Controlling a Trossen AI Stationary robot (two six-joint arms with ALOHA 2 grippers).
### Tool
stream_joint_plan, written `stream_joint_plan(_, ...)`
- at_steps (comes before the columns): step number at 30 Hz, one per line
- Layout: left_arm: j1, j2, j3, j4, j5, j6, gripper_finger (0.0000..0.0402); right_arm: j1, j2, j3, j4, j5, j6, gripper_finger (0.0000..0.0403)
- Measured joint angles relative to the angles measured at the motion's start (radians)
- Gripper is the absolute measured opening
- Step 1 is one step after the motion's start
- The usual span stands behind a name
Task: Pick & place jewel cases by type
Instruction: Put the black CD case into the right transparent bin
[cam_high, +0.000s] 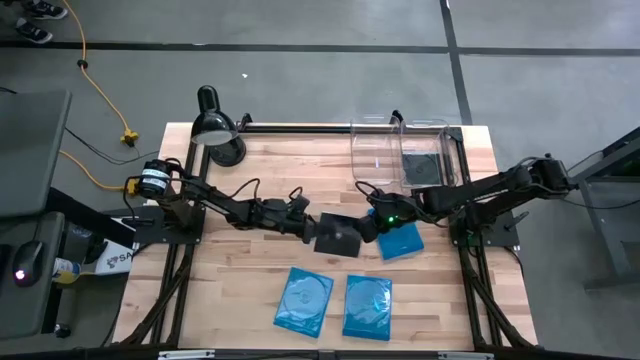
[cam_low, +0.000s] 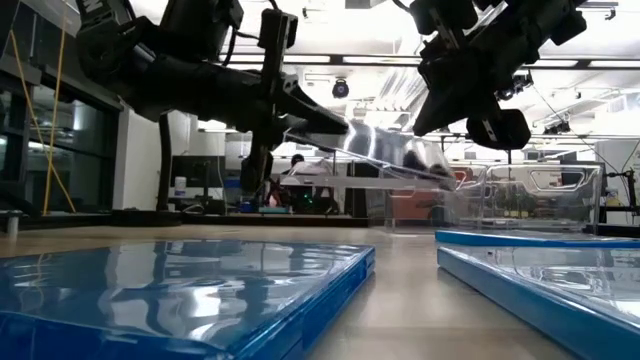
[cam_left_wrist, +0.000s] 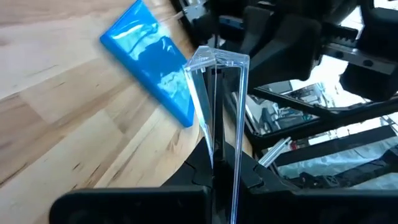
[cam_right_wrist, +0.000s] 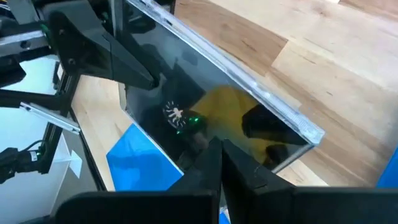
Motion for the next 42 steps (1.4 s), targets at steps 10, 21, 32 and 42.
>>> stream_joint_plan(10, 0.018, -0.059, 0.0, -0.019, 0.009, 0.073, 0.0001, 0.006, -0.064, 0.001, -0.025, 0.029, 0.0, 0.0)
stream_joint_plan(21, 0.121, -0.335, 0.001, -0.245, 0.026, 0.3, 0.0001, 0.05, -0.335, 0.002, -0.203, 0.273, 0.009, 0.0)
stream_joint_plan(32, 0.165, -0.499, 0.108, -0.275, 0.106, 0.591, 0.0001, 0.11, -0.361, 0.002, -0.262, 0.365, 0.025, 0.0)
stream_joint_plan(42, 0.164, -0.5, 0.205, -0.527, 0.132, 0.676, 0.0003, 0.13, -0.368, 0.002, 0.023, 0.486, -0.259, 0.0)
